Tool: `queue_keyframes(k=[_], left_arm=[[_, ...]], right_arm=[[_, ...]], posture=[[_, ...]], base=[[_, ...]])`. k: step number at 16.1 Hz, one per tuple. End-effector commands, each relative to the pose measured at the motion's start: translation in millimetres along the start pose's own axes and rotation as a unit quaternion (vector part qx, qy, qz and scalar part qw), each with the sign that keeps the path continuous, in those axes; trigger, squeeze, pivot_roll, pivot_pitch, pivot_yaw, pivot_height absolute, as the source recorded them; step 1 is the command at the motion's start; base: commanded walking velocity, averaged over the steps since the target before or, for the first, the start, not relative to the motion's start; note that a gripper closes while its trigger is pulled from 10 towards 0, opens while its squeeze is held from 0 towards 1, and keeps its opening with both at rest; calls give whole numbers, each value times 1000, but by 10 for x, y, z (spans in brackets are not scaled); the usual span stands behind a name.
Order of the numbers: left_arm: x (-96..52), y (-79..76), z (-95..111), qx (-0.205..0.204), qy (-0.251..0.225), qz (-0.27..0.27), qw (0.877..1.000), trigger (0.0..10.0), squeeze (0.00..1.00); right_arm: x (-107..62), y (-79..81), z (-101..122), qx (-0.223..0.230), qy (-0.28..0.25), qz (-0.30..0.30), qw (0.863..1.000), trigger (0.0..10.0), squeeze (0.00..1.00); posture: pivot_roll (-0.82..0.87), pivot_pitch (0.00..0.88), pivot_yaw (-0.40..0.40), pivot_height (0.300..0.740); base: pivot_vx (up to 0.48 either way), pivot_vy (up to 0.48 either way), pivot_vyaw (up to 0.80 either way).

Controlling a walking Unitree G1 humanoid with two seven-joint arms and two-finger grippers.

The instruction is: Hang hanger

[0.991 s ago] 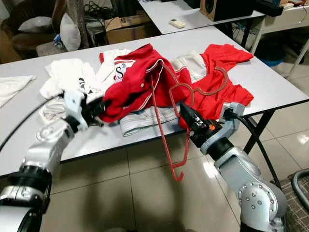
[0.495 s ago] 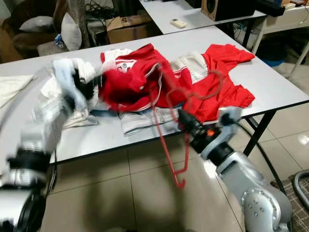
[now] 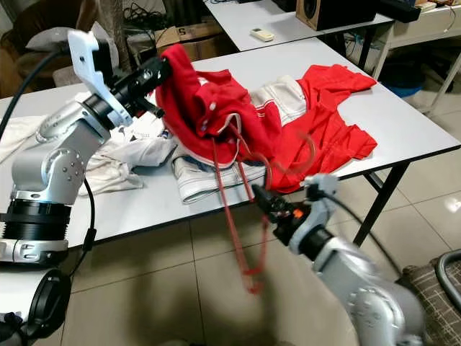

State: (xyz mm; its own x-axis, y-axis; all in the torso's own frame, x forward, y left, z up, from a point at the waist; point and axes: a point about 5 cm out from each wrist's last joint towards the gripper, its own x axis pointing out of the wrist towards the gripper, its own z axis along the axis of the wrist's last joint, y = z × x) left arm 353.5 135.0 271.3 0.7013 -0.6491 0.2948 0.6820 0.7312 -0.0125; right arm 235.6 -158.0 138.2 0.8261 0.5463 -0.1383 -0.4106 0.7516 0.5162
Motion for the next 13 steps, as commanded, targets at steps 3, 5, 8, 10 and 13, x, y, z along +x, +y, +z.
queue_keyframes(k=[3,5,8,10,13], left_arm=[[10,-63,213,20,-25,-28,999,0,0],[-20,-48,191,24,-13,-23,999,0,0],[-17,-57,213,21,-14,-25,999,0,0],[-18,-64,175,30,-3,-26,999,0,0],[-38,-85,39,69,41,-31,996,0,0]], right_arm=[[29,-46,292,37,-118,-23,992,10000,0],[-24,-126,312,87,-132,-28,987,10000,0],[62,-122,79,71,-47,-37,996,10000,0],[91,-61,110,105,-65,-7,992,10000,0],[150,-50,92,79,-27,-8,997,10000,0]], posture=[[-102,0,161,740],[-104,0,165,740],[-107,0,163,740],[-107,0,160,740],[-111,0,157,740]], base=[[0,0,0],[0,0,0],[0,0,0],[0,0,0],[0,0,0]])
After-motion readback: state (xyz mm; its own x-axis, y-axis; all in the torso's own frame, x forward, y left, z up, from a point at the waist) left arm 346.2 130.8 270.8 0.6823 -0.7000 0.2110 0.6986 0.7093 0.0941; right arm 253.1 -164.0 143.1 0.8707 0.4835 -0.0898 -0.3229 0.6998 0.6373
